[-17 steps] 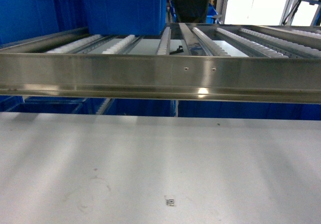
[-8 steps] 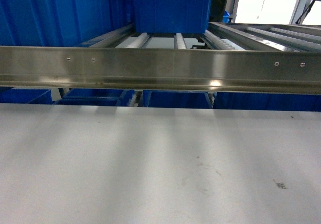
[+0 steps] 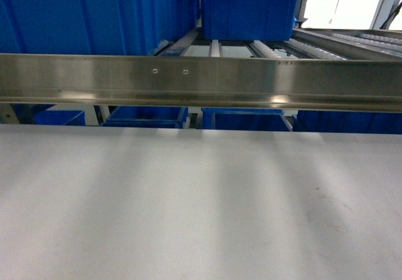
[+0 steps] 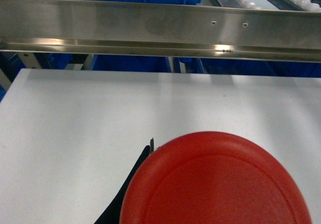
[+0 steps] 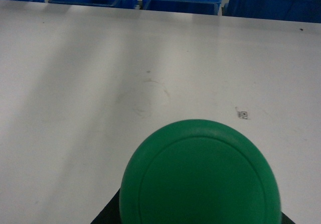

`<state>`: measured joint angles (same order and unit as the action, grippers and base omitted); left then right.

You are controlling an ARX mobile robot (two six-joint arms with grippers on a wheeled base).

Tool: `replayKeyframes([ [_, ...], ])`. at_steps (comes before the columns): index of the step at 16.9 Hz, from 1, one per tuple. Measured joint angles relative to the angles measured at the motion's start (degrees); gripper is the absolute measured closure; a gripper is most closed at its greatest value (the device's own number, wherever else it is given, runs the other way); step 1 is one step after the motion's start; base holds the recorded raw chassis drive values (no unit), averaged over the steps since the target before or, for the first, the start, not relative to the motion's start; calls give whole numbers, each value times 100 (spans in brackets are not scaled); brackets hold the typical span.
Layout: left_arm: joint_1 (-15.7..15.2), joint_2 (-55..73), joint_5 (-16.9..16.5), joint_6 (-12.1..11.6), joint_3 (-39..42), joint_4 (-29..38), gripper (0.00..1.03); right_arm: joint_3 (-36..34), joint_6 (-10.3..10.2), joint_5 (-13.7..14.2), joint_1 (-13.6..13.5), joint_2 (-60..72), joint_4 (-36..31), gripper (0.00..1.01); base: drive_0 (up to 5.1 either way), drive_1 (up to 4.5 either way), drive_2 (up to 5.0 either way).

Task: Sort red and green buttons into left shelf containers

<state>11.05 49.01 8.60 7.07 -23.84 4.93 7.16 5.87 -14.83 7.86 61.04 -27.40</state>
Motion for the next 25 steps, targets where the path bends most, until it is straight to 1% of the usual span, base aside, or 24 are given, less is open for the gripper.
replayKeyframes([
  [25, 0, -4, 4, 0, 7, -4, 77, 0, 0, -2, -4, 0, 2, 75, -490, 146, 335],
])
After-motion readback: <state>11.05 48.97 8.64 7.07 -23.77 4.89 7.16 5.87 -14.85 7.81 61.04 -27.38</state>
